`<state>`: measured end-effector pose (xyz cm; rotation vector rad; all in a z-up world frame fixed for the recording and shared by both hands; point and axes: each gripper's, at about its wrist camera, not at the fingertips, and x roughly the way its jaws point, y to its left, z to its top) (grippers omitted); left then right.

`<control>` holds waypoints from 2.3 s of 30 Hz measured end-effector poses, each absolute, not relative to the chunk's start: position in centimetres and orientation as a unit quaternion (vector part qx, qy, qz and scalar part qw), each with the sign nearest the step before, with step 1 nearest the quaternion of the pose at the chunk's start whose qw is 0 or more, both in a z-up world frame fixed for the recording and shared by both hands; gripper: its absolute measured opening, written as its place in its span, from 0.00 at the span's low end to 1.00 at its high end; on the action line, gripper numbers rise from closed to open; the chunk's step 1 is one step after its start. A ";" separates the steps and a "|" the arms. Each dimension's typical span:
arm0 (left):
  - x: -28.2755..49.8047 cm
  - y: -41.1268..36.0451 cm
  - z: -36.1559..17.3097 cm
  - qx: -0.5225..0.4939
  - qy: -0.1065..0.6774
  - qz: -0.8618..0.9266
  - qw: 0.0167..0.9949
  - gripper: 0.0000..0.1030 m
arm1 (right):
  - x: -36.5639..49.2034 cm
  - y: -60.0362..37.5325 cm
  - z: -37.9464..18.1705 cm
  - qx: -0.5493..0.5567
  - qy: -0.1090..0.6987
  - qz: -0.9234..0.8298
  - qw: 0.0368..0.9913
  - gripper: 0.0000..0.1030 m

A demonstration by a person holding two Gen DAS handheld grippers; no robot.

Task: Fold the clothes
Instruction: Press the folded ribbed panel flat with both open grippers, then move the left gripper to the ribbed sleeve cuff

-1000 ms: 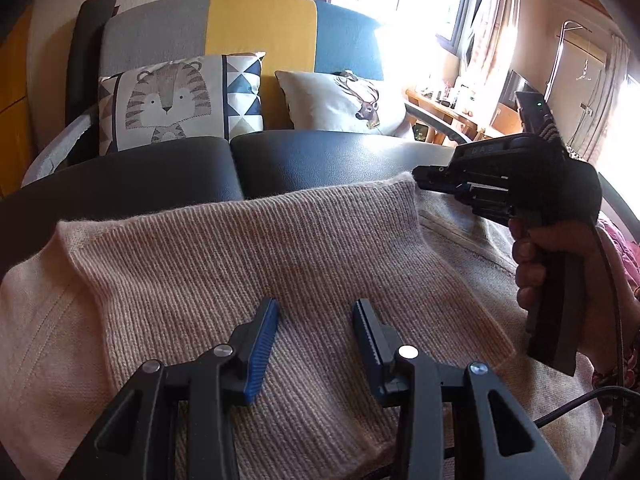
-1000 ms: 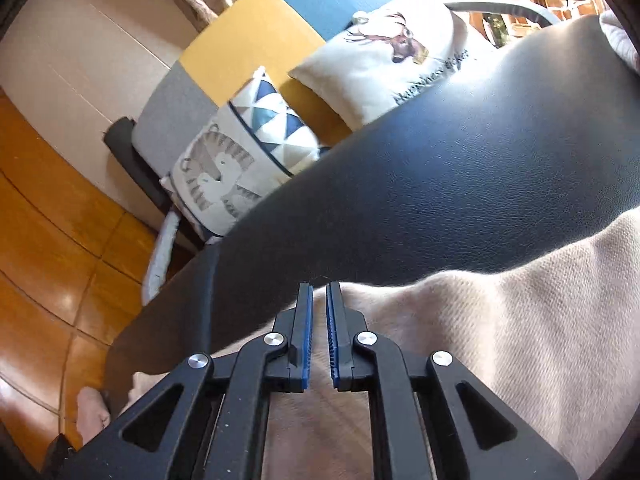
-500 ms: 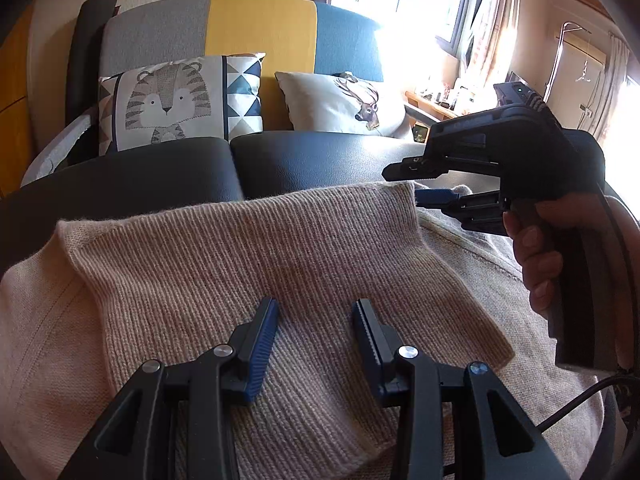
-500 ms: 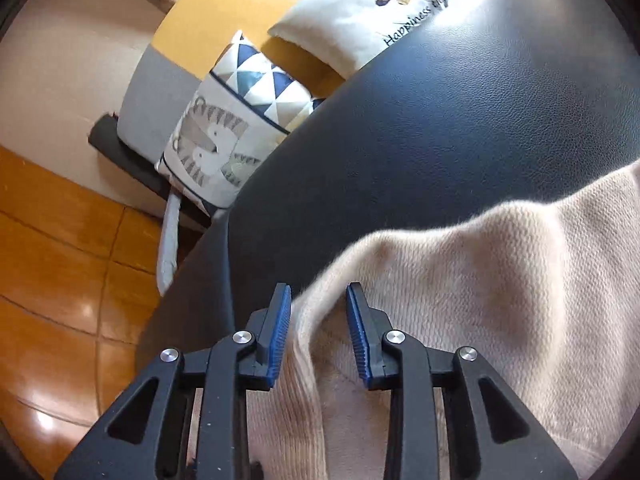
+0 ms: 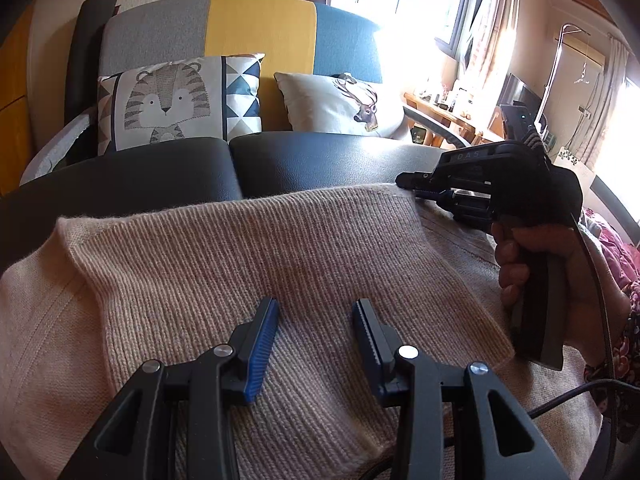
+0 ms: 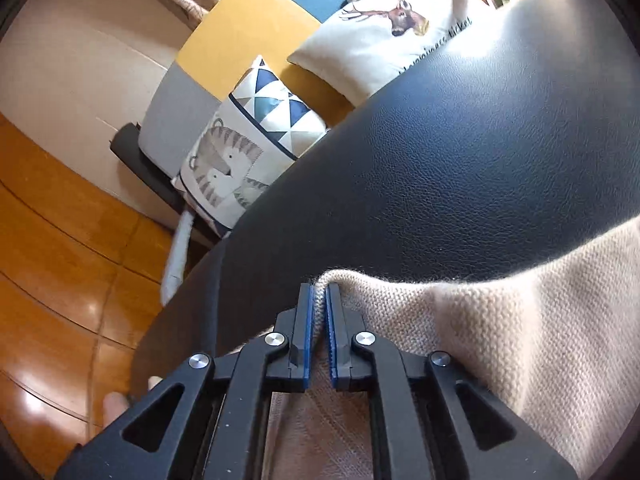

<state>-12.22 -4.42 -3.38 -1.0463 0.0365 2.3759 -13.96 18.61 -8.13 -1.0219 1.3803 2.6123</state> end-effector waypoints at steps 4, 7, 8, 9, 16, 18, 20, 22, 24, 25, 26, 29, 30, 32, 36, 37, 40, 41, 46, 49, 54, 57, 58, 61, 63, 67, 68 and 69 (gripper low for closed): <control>-12.2 -4.4 -3.4 -0.388 0.013 0.881 0.269 0.39 | -11.2 19.0 -6.5 -0.301 0.443 0.844 0.033 0.16; -12.2 -4.3 -3.4 -0.387 0.013 0.882 0.269 0.39 | -10.2 17.5 -4.4 -0.290 0.375 0.879 0.043 0.17; -12.2 -4.3 -3.4 -0.387 0.013 0.882 0.269 0.39 | -10.5 16.4 -3.7 -0.295 0.342 0.891 0.037 0.17; -12.2 -4.3 -3.4 -0.387 0.013 0.882 0.269 0.39 | -10.9 15.3 -3.0 -0.300 0.305 0.903 0.032 0.17; -12.3 -4.4 -3.3 -0.389 0.010 0.881 0.270 0.39 | -13.8 11.6 -4.7 -0.372 0.188 0.908 0.050 0.17; -12.4 -4.3 -3.3 -0.388 0.010 0.881 0.270 0.39 | -14.4 12.8 -5.1 -0.375 0.215 0.899 0.063 0.11; -12.4 -4.4 -3.4 -0.388 0.010 0.881 0.270 0.39 | -14.9 14.2 -5.3 -0.369 0.243 0.893 0.084 0.04; -12.3 -4.4 -3.4 -0.388 0.010 0.881 0.270 0.39 | -14.6 15.3 -5.6 -0.363 0.268 0.888 0.082 0.02; -12.3 -4.4 -3.4 -0.388 0.010 0.881 0.270 0.39 | -14.4 15.5 -5.4 -0.369 0.265 0.887 0.079 0.03; -12.3 -4.4 -3.4 -0.388 0.010 0.881 0.270 0.39 | -14.2 15.5 -5.2 -0.373 0.262 0.887 0.078 0.03; -12.3 -4.4 -3.4 -0.388 0.010 0.881 0.270 0.39 | -14.1 15.6 -5.0 -0.376 0.259 0.886 0.078 0.08; -12.3 -4.4 -3.4 -0.388 0.009 0.881 0.271 0.39 | -12.7 14.0 -2.8 -0.369 0.228 0.899 0.067 0.18; -12.3 -4.4 -3.4 -0.388 0.008 0.881 0.271 0.39 | -12.1 13.1 -2.1 -0.363 0.219 0.904 0.049 0.20; -12.4 -4.4 -3.4 -0.388 0.008 0.881 0.271 0.39 | -10.6 11.1 -1.1 -0.358 0.189 0.914 0.032 0.20; -12.4 -4.4 -3.3 -0.389 0.005 0.880 0.272 0.39 | -8.7 8.1 -1.3 -0.360 0.169 0.917 0.012 0.21; -12.4 -4.5 -3.3 -0.390 0.004 0.880 0.272 0.39 | -8.5 7.6 -1.6 -0.365 0.173 0.915 0.008 0.21; -12.5 -4.6 -3.3 -0.392 0.001 0.878 0.274 0.39 | -8.1 6.3 -2.9 -0.380 0.182 0.907 -0.002 0.21; -12.5 -4.6 -3.3 -0.392 0.000 0.878 0.275 0.39 | -7.9 5.9 -3.3 -0.385 0.183 0.905 -0.004 0.21; -12.6 -4.8 -3.3 -0.395 -0.005 0.876 0.277 0.39 | -7.7 5.1 -4.4 -0.396 0.155 0.905 0.017 0.21; -12.8 -5.1 -3.2 -0.399 -0.014 0.872 0.282 0.39 | -7.7 5.4 -4.7 -0.394 0.161 0.905 0.025 0.20; -11.9 -6.7 -2.0 -0.398 -0.009 0.872 0.286 0.39 | -7.5 5.5 -4.8 -0.390 0.160 0.906 0.026 0.20; -10.6 -8.1 -0.7 -0.372 0.002 0.883 0.287 0.39 | -7.6 5.5 -4.8 -0.390 0.158 0.907 0.029 0.20; -10.0 -8.6 -0.1 -0.353 0.004 0.890 0.288 0.39 | -7.7 5.4 -4.8 -0.390 0.157 0.907 0.030 0.20; -9.7 -8.9 -0.6 -0.361 0.031 0.890 0.276 0.39 | -7.7 5.3 -4.8 -0.390 0.155 0.907 0.031 0.20; -10.4 -8.9 -1.8 -0.397 0.045 0.880 0.257 0.39 | -7.7 5.5 -4.8 -0.389 0.160 0.907 0.029 0.20; -10.5 -10.1 -2.2 -0.408 0.042 0.873 0.264 0.39 | -7.6 5.7 -4.9 -0.388 0.167 0.906 0.026 0.20; -10.3 -10.3 -2.3 -0.406 0.051 0.872 0.268 0.39 | -7.6 5.7 -4.9 -0.388 0.166 0.906 0.026 0.20; -10.1 -10.4 -2.4 -0.405 0.058 0.871 0.271 0.39 | -7.7 5.6 -4.9 -0.390 0.161 0.906 0.028 0.20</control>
